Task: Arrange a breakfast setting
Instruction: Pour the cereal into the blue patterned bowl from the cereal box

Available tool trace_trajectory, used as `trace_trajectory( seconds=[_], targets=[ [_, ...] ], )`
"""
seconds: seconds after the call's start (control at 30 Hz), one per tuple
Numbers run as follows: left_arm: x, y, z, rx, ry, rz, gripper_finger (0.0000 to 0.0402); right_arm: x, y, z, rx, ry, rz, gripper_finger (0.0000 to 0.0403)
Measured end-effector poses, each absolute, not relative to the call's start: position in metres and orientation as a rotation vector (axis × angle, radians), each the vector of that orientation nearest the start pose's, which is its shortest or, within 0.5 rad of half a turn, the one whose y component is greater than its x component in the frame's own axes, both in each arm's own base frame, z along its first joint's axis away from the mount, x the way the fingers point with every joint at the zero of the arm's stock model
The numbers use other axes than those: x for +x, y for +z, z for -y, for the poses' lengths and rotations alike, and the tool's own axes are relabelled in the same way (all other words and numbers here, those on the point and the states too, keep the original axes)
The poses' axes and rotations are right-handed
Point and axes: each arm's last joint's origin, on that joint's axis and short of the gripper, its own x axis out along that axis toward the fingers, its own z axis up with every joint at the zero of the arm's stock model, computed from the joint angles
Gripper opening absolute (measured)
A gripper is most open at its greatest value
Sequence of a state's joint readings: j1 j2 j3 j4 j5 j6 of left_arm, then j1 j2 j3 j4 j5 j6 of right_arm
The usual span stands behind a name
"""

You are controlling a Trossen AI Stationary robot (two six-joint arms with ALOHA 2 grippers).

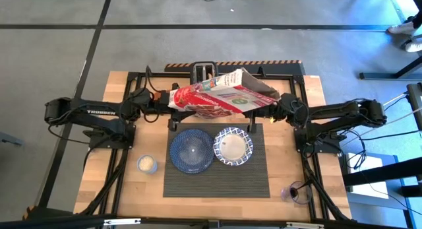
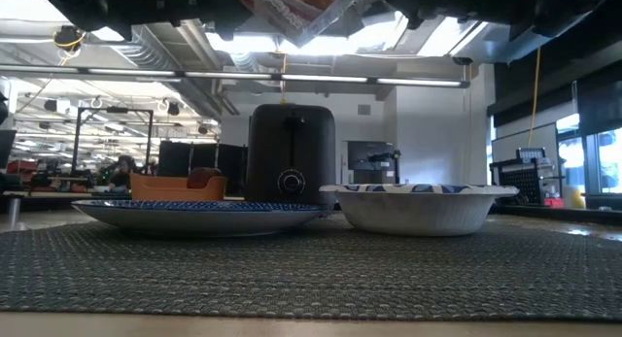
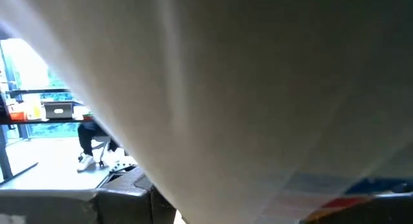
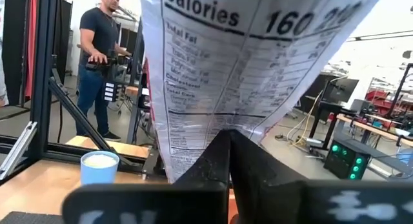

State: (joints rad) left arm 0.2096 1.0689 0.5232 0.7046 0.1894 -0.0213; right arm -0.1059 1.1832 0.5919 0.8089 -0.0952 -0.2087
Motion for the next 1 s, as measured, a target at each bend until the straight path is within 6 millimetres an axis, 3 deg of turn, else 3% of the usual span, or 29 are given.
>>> trace_trajectory(
  seconds=[0.23,0.57,0.8,1.0],
  targets=[
    [0.215,0.28,-0.04,-0.017,0.015,0.145,0.0209,0.243,0.281,0.024,-0.221,-0.082,0.123,0.0007],
    [0.177,0.292,-0.032,-0.032,0.033,0.077,0.0208,0.196,0.292,0.024,-0.213,-0.228,-0.073,0.0],
    [0.158,0.298,-0.029,-0.031,0.04,0.08,0.0207,0.168,0.301,0.023,-0.179,-0.296,-0.079,0.0],
    [0.149,0.299,-0.027,-0.029,0.057,0.068,0.0183,0.159,0.303,0.022,-0.159,-0.298,-0.078,0.0]
  ],
)
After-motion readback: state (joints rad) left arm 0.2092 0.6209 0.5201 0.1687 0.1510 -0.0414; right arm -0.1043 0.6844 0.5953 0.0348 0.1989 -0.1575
